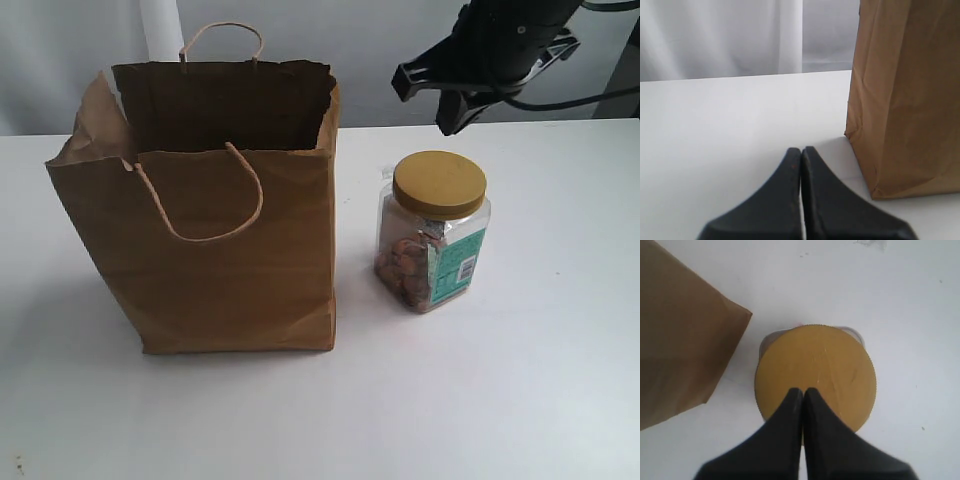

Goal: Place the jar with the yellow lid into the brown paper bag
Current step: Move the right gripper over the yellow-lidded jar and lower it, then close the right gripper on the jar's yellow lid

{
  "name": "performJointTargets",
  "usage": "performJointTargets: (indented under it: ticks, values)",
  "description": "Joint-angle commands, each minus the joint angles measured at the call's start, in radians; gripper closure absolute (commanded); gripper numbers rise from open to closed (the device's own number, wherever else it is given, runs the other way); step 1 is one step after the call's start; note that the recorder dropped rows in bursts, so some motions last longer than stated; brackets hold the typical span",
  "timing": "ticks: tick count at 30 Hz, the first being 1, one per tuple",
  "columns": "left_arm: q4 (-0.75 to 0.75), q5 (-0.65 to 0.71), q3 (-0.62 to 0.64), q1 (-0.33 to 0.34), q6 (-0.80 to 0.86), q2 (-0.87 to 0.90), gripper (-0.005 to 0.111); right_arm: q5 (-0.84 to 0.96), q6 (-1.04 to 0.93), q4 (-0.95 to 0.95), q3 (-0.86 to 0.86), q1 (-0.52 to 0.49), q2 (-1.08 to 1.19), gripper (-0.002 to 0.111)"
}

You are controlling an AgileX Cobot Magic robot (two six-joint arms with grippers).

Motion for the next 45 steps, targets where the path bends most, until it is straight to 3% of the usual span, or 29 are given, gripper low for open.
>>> performJointTargets:
  ticks: [1, 3, 6, 9, 10, 11, 13, 45]
  values:
    - [-0.004, -0.009, -0.002, -0.005, -0.004, 0.003, 0.106, 0.014, -0.05, -0.028, -0.011, -0.002, 0.013, 0.108]
    - [-0.004, -0.009, -0.002, -0.005, -0.004, 0.003, 0.106, 0.014, -0.055, -0.028, -0.011, -0.002, 0.018, 0.102]
    - [-0.004, -0.009, -0.002, -0.005, -0.004, 0.003, 0.106, 0.014, -0.055, -0.028, -0.011, -0.002, 0.02, 0.085]
    - [-0.004, -0.009, -0.002, -0.005, -0.004, 0.003, 0.106, 0.014, -0.055, -0.024, -0.011, -0.002, 0.02, 0.055]
    - [-0.004, -0.009, -0.002, -0.005, -0.004, 0.003, 0.106, 0.014, -0.055, -0.024, -0.011, -0.002, 0.022, 0.041]
    - [-0.004, -0.009, -0.002, -0.005, -0.004, 0.003, 0.106, 0.014, -0.046, -0.024, -0.011, -0.002, 0.027, 0.018]
    - [-0.004, -0.009, -0.002, -0.005, -0.004, 0.003, 0.106, 0.014, -0.049, -0.024, -0.011, -0.002, 0.034, 0.003]
    - [-0.004, -0.009, -0.002, -0.005, -0.004, 0.003, 0.106, -0.02, -0.045, -0.028, -0.011, -0.002, 0.207, 0.003]
